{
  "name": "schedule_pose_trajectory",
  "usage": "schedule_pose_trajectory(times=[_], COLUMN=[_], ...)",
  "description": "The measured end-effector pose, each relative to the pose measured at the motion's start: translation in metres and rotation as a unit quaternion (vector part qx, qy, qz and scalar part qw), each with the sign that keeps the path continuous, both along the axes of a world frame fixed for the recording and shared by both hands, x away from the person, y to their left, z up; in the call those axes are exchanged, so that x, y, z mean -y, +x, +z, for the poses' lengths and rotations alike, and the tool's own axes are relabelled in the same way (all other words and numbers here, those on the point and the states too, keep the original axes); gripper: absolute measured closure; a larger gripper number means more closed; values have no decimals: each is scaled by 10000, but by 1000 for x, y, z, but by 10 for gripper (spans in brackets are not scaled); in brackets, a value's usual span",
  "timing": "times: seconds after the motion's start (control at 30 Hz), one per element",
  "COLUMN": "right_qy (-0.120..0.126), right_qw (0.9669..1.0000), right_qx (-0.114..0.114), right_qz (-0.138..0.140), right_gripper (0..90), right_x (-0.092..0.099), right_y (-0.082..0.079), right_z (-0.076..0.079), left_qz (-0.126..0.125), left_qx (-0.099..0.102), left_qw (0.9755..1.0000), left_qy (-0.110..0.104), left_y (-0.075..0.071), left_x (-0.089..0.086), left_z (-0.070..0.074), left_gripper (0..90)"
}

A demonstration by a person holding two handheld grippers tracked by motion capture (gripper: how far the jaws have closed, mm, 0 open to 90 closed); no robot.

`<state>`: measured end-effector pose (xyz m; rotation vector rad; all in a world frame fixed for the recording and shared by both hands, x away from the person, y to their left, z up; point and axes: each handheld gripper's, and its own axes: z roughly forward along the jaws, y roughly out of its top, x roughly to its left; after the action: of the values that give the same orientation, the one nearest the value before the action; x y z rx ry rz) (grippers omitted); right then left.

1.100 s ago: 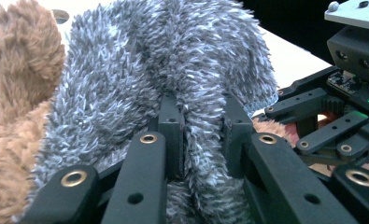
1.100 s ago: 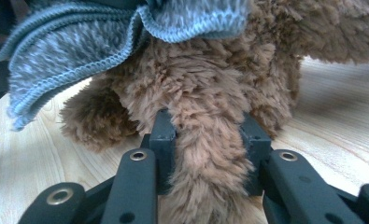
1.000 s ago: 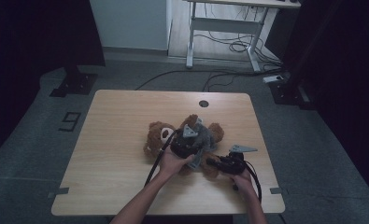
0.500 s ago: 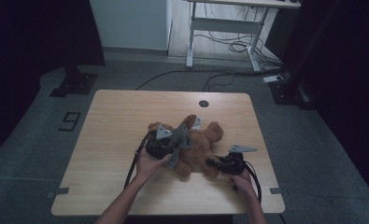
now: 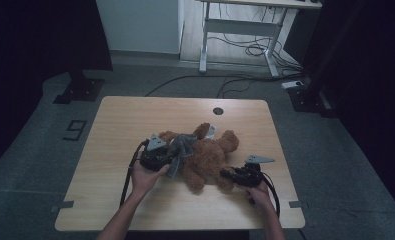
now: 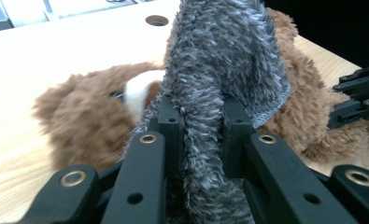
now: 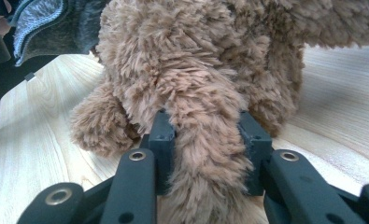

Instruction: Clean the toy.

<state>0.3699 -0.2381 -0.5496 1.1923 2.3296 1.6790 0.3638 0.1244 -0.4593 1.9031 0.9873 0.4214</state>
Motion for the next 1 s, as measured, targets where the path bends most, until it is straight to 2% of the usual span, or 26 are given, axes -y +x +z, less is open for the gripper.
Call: schedule_pose_trajectory(times=[0.2, 0.37, 0.47, 0.57, 0.63, 0.7, 0.77, 0.83, 1.0], right_qy=[34, 53, 51, 48, 47, 33, -14, -39, -86], right_qw=[10000, 10000, 10000, 10000, 10000, 10000, 10000, 10000, 9999], right_qx=[-20, -33, -36, -39, -37, -21, 0, 14, 27], right_qz=[-13, -27, -27, -37, -45, -61, -71, -77, -104], right_gripper=[653, 653, 652, 650, 650, 649, 649, 649, 650], right_x=[0, 0, 0, 0, 0, 0, 0, -1, -1], right_y=[1, 1, 1, 1, 1, 1, 1, 1, 1], right_z=[-1, -1, -1, -1, -1, -1, 0, 0, 0], left_qz=[219, 408, 548, 696, 769, 797, 818, 829, 725], left_qx=[-186, -500, -616, -864, -1030, -1099, -1090, -950, -419], left_qw=[9995, 9973, 9962, 9936, 9912, 9902, 9901, 9915, 9958], left_qy=[-158, -363, -288, -228, -319, -337, -343, -330, -366], left_y=[-5, -5, -5, -2, 1, 3, 4, 3, 5], left_x=[-24, -45, -56, -67, -73, -77, -79, -80, -71], left_z=[-15, -34, -45, -60, -69, -72, -68, -58, -13], left_gripper=[742, 744, 744, 744, 744, 744, 743, 742, 740])
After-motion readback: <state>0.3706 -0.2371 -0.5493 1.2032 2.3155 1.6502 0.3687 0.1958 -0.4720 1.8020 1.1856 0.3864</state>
